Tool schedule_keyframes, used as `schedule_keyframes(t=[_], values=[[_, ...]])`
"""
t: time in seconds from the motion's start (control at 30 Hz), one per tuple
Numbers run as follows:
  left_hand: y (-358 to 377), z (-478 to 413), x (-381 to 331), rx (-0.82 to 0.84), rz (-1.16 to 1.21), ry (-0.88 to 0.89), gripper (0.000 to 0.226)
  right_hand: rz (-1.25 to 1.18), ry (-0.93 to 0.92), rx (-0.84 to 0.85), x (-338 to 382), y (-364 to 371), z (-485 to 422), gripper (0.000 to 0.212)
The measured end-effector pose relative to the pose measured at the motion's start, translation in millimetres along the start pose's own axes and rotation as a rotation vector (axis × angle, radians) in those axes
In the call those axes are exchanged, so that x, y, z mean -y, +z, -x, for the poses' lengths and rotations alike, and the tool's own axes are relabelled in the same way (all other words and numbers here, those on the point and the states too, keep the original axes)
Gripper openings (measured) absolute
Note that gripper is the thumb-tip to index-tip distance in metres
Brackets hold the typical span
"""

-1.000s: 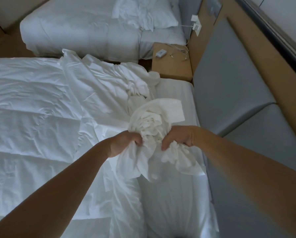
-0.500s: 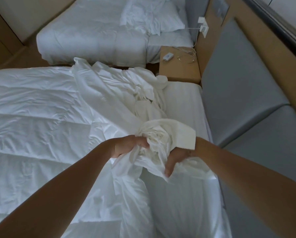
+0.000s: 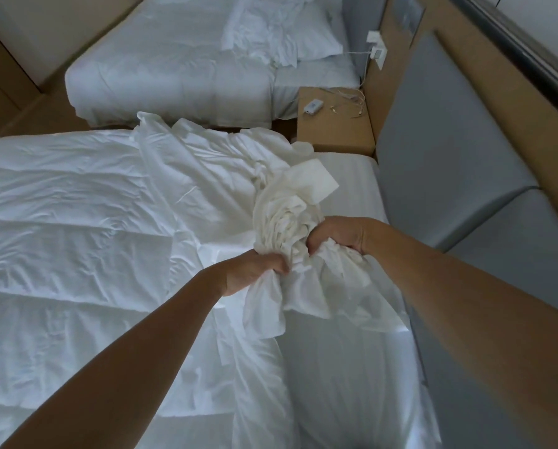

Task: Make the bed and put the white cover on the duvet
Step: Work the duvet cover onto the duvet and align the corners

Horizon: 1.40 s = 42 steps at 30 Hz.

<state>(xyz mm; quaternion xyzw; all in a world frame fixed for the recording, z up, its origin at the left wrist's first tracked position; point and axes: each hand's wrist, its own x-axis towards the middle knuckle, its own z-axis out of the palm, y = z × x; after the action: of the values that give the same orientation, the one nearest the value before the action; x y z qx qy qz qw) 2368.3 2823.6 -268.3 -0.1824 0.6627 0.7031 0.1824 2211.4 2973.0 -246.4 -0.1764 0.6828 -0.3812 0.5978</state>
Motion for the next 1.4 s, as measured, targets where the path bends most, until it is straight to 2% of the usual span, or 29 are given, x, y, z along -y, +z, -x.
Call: schedule_keyframes(t=[0.07, 0.13, 0.2, 0.27, 0.37, 0.4, 0.5, 0.53, 0.6, 0.7, 0.73, 0.8, 0.83, 0.9, 0.97, 1.07, 1.17, 1.23, 1.4], values=[[-5.3, -0.5, -6.5, -0.051, 0.004, 0.022, 0.06, -0.026, -0.005, 0.011, -0.8, -1.6, 2.4, 0.051], [-16.8, -4.4, -11.4, -0.119, 0.158, 0.066, 0.071, 0.005, -0.009, 0.046, 0.4, 0.2, 6.3, 0.052], [-26.8, -8.1, -14.8, -0.114, 0.27, 0.086, 0.069, 0.175, 0.019, 0.084, 3.3, 10.6, 10.6, 0.065], [-27.5, -10.7, -18.5, -0.067, 0.28, 0.108, 0.058, 0.367, 0.103, 0.105, 1.0, 21.7, 6.8, 0.083], [-23.4, -12.8, -18.8, -0.038, 0.268, 0.106, 0.053, 0.507, 0.254, 0.168, -3.5, 30.7, 2.2, 0.106], [-24.6, -13.6, -16.7, -0.038, 0.274, 0.095, 0.051, 0.514, 0.234, 0.155, -3.0, 28.8, 3.9, 0.1], [-30.3, -14.0, -11.9, -0.04, 0.265, 0.083, 0.055, 0.343, 0.055, 0.076, 3.1, 17.4, 17.1, 0.044], [-31.8, -14.1, -10.9, -0.036, 0.266, 0.083, 0.057, 0.27, 0.023, 0.057, 4.9, 13.4, 21.3, 0.039], [-32.6, -14.4, -10.6, -0.047, 0.275, 0.108, 0.057, 0.2, 0.014, 0.047, 6.5, 10.4, 23.2, 0.044], [-33.5, -20.3, -13.0, -0.144, 0.308, 0.146, 0.055, 0.365, 0.131, 0.115, 7.0, 20.6, 17.7, 0.053], [-33.2, -21.9, -14.6, -0.161, 0.312, 0.167, 0.047, 0.453, 0.215, 0.146, 8.0, 25.0, 15.0, 0.056], [-31.6, -23.3, -14.9, -0.182, 0.272, 0.172, 0.027, 0.558, 0.414, 0.232, 11.5, 31.3, 11.2, 0.075], [-31.2, -22.5, -14.3, -0.182, 0.245, 0.16, 0.024, 0.584, 0.493, 0.262, 14.0, 32.3, 10.2, 0.08], [-28.8, -17.9, -11.3, -0.154, 0.219, 0.118, 0.036, 0.595, 0.574, 0.256, 17.1, 29.6, 11.0, 0.07], [-28.7, -11.4, -9.6, -0.075, 0.209, 0.046, 0.05, 0.503, 0.441, 0.181, 17.8, 21.4, 14.7, 0.059], [-26.5, 2.1, -15.6, 0.117, 0.174, -0.044, 0.043, 0.212, 0.095, 0.017, 14.0, 7.3, 8.5, 0.057], [-23.3, 3.6, -20.0, 0.218, 0.015, -0.061, 0.052, -0.023, -0.053, -0.093, 13.3, 7.7, -2.5, 0.049], [-20.7, -2.8, -18.3, 0.182, 0.013, -0.022, 0.056, -0.106, -0.117, -0.134, 14.7, 10.7, -4.7, 0.046], [-27.3, -8.8, -16.3, -0.008, 0.087, 0.084, 0.054, -0.087, -0.107, -0.138, 17.1, 10.2, -4.9, 0.071]])
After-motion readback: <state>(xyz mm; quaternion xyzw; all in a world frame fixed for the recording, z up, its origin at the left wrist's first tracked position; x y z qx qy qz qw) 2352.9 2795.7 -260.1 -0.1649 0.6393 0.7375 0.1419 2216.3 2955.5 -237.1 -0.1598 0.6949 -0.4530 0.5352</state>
